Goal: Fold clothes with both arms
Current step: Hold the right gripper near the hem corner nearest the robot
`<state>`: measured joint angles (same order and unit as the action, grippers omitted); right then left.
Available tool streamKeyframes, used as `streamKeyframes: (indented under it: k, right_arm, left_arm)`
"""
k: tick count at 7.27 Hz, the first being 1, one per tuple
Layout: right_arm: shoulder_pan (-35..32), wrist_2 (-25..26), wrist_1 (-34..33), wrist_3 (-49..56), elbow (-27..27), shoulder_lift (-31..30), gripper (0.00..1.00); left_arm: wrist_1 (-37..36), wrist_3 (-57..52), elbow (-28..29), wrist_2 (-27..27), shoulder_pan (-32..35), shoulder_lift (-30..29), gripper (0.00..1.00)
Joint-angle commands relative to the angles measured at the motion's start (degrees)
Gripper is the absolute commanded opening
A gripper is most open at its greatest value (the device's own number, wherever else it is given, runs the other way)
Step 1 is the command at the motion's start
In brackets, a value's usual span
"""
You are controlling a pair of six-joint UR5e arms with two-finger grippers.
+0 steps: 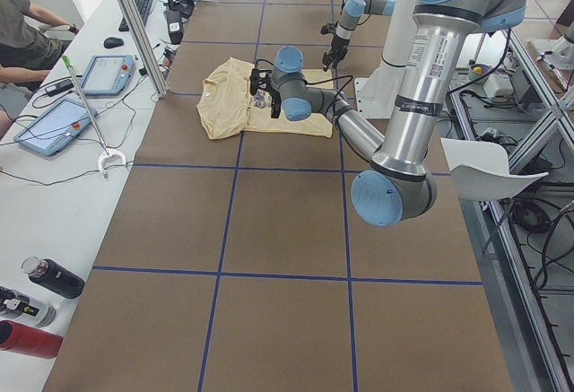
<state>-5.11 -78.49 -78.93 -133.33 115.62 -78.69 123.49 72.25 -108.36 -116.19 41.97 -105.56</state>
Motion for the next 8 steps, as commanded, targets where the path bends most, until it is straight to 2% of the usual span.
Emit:
streamKeyframes:
  k: [1,2,3,4,6,8]
  right_arm:
    - [-0.1,0.0,0.0,0.0,-0.2,0.2,0.7]
    - [-0.2,0.0,0.0,0.0,-0.2,0.2,0.55]
    - [-0.3,-0.1,0.0,0.0,-0.1,0.3,0.18]
    - [-0.4,-0.2,0.0,0.2,-0.2,0.3,0.0]
    - [-0.7,-0.7,0.0,0.4,0.2,0.3,0.0]
    - [-1.8,-1.2,-0.1,0.6,3.0,-0.3,0.0]
  left_arm:
    - [0.0,0.0,-0.1,0.0,0.0,0.0,1.0]
    - [0.0,0.0,-0.2,0.0,0.0,0.1,1.0]
    - [0.0,0.0,-0.2,0.0,0.0,0.1,1.0]
    - [0.0,0.0,-0.3,0.0,0.0,0.1,1.0]
    - [0.0,0.0,-0.3,0.0,0.1,0.2,1.0]
    - [0.0,1.0,-0.3,0.0,0.1,0.2,1.0]
